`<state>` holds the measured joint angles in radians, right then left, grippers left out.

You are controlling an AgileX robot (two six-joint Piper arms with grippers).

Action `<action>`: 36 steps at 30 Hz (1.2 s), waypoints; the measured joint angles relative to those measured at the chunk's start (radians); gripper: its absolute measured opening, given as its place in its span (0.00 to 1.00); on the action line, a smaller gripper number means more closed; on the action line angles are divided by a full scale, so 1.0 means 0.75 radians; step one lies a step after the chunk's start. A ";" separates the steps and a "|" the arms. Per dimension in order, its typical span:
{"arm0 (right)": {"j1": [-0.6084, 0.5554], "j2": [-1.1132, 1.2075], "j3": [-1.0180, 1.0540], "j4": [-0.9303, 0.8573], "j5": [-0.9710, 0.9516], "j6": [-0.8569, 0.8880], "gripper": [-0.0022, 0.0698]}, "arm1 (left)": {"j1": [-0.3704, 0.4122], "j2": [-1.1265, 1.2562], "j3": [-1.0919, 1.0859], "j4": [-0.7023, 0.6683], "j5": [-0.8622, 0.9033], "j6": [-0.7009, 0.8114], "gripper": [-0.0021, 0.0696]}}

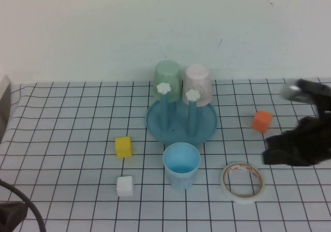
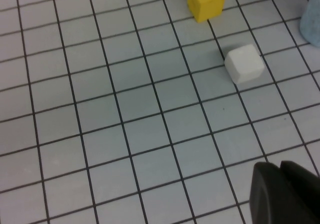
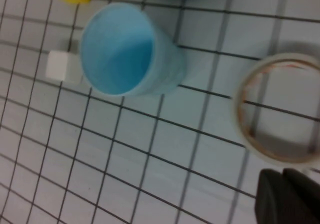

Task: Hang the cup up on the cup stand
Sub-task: Pick up the cup from the table

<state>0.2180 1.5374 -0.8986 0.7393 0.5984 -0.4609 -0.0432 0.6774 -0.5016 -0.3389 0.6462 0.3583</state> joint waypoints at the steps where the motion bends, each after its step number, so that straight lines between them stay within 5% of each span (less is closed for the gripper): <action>1: 0.048 0.049 -0.038 -0.007 -0.011 0.000 0.03 | 0.000 0.000 0.000 0.000 -0.006 0.000 0.03; 10: 0.346 0.372 -0.460 -0.417 -0.003 0.200 0.09 | 0.000 0.000 0.000 -0.067 -0.033 0.000 0.03; 18: 0.363 0.612 -0.811 -0.513 0.166 0.311 0.60 | 0.000 0.002 0.027 -0.103 -0.048 0.000 0.03; 32: 0.372 0.837 -0.892 -0.418 0.169 0.316 0.65 | 0.000 0.002 0.027 -0.114 -0.048 0.000 0.03; 36: 0.372 0.871 -0.892 -0.418 0.169 0.316 0.58 | 0.000 0.002 0.027 -0.123 -0.048 0.000 0.03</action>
<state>0.4969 2.1903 -1.5679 0.4257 0.7252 -0.2242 -0.0432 0.6791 -0.4817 -0.4312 0.6099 0.3583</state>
